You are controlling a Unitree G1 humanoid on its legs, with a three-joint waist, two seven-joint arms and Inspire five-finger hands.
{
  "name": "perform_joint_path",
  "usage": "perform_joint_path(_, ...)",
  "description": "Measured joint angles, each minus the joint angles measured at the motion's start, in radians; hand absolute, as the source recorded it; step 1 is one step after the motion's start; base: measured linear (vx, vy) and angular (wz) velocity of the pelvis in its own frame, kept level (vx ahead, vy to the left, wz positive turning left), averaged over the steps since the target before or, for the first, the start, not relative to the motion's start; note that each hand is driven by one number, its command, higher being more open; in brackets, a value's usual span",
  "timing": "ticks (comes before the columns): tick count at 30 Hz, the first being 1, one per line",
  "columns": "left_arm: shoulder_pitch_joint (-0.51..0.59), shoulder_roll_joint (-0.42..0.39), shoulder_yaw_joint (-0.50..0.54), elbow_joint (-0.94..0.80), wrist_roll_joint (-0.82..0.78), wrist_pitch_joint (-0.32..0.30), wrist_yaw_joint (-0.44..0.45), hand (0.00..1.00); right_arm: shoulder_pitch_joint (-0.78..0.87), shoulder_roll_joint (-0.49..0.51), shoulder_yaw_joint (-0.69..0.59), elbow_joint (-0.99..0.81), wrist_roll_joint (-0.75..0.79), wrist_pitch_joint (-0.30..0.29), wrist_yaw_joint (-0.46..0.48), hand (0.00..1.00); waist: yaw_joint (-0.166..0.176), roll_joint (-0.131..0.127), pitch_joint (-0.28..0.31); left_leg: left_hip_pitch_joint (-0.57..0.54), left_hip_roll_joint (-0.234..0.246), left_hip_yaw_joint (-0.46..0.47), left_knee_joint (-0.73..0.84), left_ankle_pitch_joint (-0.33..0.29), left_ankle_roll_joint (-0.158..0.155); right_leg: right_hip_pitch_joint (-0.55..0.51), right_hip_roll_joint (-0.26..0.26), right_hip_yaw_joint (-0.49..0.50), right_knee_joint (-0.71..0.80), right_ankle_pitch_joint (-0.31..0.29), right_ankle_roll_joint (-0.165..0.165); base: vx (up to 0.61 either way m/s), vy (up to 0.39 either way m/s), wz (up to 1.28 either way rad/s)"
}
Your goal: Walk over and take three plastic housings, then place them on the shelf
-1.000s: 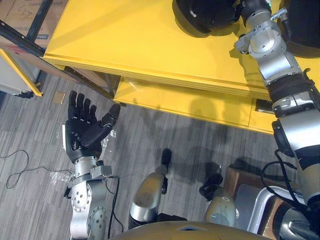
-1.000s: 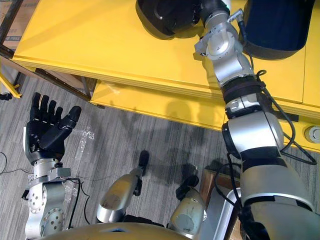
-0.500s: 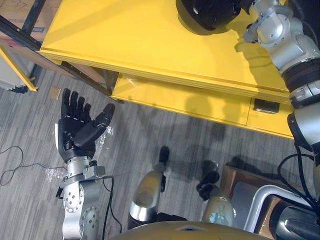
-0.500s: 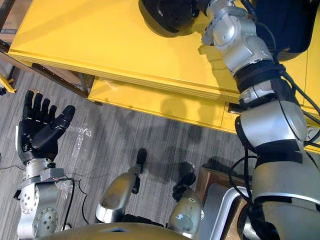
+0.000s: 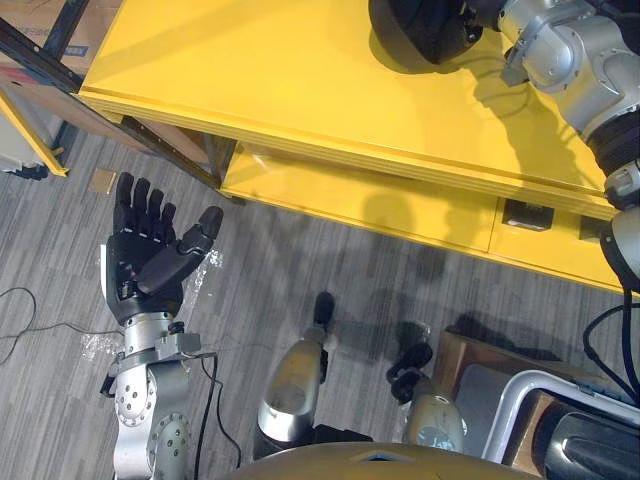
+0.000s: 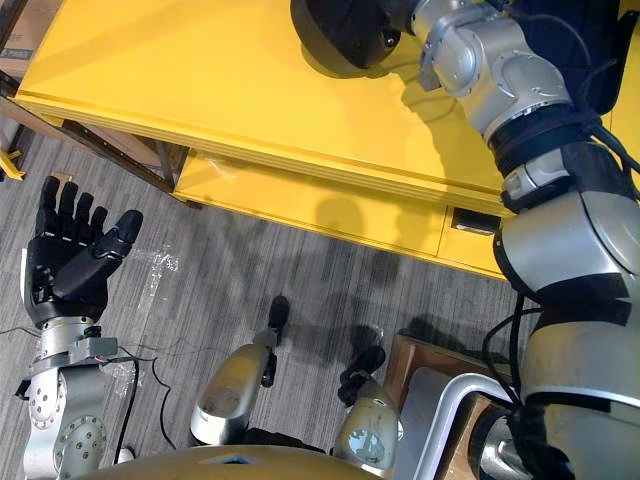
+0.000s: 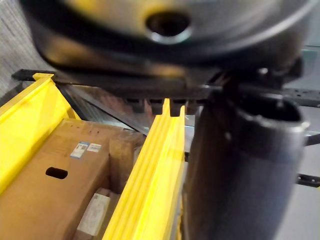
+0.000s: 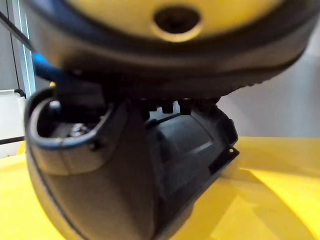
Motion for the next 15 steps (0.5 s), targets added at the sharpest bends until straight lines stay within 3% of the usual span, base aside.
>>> perform_joint_path(10, -0.015, 0.012, -0.007, 0.001, -0.002, -0.003, -0.037, 1.00, 0.000, -0.099, -0.003, -0.159, 0.031, 0.022, -0.037, 1.00, -0.010, -0.018, -0.009, 0.018, 0.005, 0.014, 0.002, 0.001, 0.002, 0.037, 0.024, 0.003, -0.069, 0.038, 0.002, -0.01, -0.034, -0.04)
perform_joint_path(15, -0.053, 0.012, -0.053, 0.003, 0.001, -0.004, -0.038, 1.00, 0.001, -0.098, -0.175, -0.289, 0.208, 0.094, -0.067, 1.00, -0.017, -0.020, -0.013, 0.043, 0.017, 0.029, 0.002, -0.001, 0.002, 0.066, 0.046, 0.017, -0.106, 0.059, -0.001, -0.05, -0.035, -0.10)
